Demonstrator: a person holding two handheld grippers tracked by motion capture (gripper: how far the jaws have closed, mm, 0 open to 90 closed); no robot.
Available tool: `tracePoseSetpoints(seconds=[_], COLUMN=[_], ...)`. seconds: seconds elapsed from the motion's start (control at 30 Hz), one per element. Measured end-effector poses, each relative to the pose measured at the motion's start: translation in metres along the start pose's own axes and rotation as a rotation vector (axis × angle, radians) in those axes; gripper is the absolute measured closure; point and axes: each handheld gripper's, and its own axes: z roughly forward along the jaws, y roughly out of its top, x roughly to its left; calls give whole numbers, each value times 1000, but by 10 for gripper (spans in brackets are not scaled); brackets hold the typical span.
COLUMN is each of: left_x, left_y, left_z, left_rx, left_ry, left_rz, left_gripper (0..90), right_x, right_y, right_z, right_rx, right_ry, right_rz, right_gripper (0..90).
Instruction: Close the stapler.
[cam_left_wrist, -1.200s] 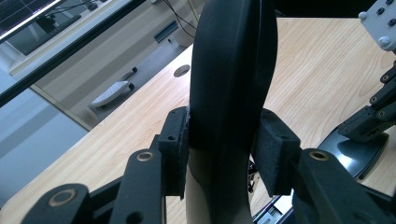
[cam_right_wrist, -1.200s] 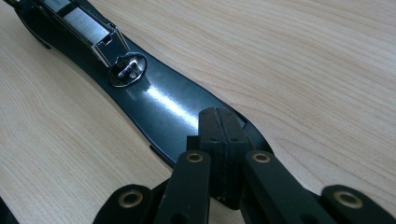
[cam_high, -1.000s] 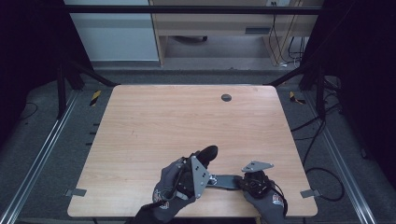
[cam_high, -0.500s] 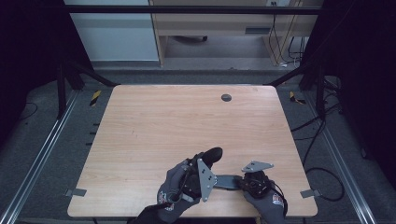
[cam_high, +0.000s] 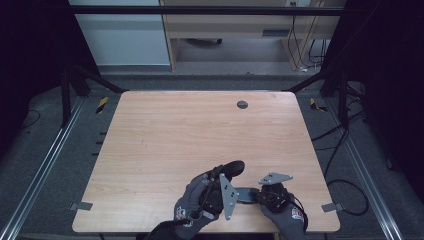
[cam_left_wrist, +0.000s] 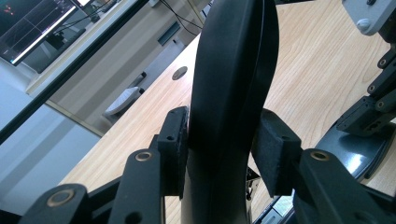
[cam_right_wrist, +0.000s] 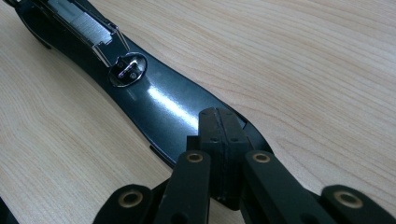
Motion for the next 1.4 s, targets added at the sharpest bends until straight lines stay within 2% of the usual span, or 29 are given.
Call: tracePoseSetpoints(seconds=[0.97, 1.2, 1.27, 1.4], left_x=[-23, -29, -30, -32], left_y=[1, 0, 0, 0], left_z=[12, 15, 16, 17], left_rx=[4, 8, 6, 9], left_ry=[13, 14, 18, 18], left_rz=[92, 117, 136, 142], left_gripper=[567, 565, 565, 563], right_x=[-2, -2, -1, -2], right_y=[0, 0, 0, 0], right_z=[0, -1, -1, -1], right_rx=[2, 0, 1, 1], right_ry=[-9, -3, -4, -4], right_rz=[-6, 7, 14, 14], right_gripper=[900, 900, 900, 900])
